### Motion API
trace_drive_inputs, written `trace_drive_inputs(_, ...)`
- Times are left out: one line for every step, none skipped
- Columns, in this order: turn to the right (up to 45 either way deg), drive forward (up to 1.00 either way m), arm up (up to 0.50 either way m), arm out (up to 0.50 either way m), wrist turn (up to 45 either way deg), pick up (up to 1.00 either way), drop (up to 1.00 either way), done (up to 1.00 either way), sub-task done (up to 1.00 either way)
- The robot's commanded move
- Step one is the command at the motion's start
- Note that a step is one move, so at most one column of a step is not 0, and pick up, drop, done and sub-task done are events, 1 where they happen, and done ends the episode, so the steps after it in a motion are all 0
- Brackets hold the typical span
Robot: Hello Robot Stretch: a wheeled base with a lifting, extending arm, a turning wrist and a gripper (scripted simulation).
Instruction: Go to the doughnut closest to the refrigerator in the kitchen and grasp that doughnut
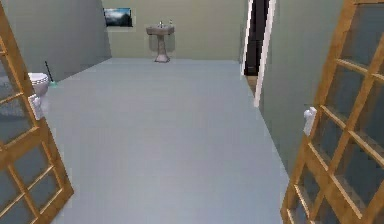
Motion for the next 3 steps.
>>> trace_drive_inputs(6.0,0.0,0.0,0.0,0.0,0.0,0.0,0.0,0.0)
trace_drive_inputs(0.0,1.0,0.0,0.0,0.0,0.0,0.0,0.0,0.0)
trace_drive_inputs(3.0,0.0,0.0,0.0,0.0,0.0,0.0,0.0,0.0)
